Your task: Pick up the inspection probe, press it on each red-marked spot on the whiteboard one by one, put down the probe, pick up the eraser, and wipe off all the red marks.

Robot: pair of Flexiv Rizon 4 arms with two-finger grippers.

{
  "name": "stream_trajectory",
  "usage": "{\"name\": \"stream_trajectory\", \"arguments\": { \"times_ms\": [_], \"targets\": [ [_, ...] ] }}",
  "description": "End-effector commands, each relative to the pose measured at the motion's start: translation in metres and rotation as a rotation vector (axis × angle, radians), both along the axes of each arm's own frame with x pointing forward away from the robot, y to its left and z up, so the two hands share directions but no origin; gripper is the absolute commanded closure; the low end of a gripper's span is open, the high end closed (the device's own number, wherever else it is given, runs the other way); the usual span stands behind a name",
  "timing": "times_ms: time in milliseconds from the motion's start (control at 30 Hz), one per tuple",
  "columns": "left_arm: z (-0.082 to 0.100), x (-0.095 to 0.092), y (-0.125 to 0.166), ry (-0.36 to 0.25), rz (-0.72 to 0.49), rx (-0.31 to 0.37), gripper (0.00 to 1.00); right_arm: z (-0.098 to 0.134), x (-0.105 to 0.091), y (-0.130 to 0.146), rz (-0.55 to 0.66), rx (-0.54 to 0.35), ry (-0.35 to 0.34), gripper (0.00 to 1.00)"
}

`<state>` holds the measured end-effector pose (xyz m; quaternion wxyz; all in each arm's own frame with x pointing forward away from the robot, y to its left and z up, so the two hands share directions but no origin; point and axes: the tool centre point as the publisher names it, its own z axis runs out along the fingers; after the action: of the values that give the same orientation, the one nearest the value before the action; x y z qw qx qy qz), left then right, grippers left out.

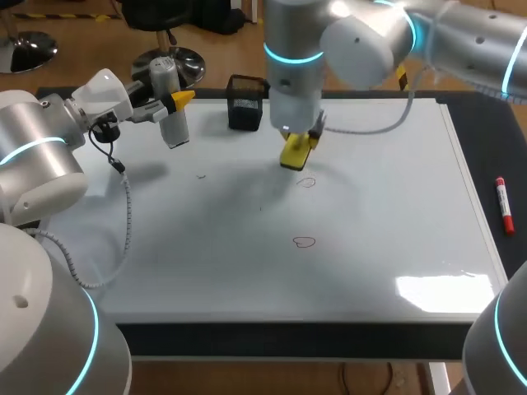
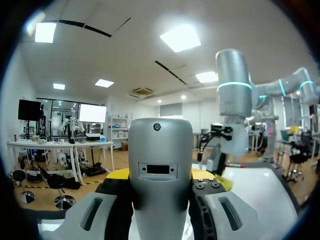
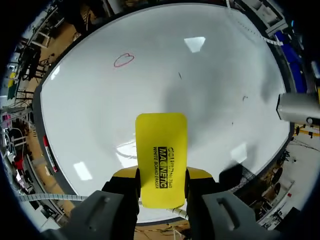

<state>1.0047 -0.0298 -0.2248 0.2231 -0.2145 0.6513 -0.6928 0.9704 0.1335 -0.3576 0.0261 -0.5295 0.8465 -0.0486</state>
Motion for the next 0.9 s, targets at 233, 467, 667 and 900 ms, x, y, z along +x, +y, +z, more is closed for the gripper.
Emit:
{"name": "stream_trajectory", "arguments": {
  "times_ms": [233, 467, 667, 900],
  "targets": [
    [0.001, 0.0, -0.002, -0.002, 0.006, 0.001, 1.0, 0.009, 0.06, -0.052, -0.08, -0.023, 0.01, 1.0],
    [0.001, 0.0, -0.002, -0.002, 0.006, 0.001, 1.0, 0.012, 0.098, -0.091, -0.143, -0.004, 0.022, 1.0],
    [0.001, 0.0, -0.002, -0.002, 0.006, 0.001, 1.0, 0.011, 0.129, -0.129, -0.228, 0.001, 0.033, 1.0],
    [0.001, 0.0, -0.002, -0.002, 0.006, 0.001, 1.0, 0.011, 0.156, -0.168, -0.321, 0.022, 0.038, 1.0]
  ]
}}
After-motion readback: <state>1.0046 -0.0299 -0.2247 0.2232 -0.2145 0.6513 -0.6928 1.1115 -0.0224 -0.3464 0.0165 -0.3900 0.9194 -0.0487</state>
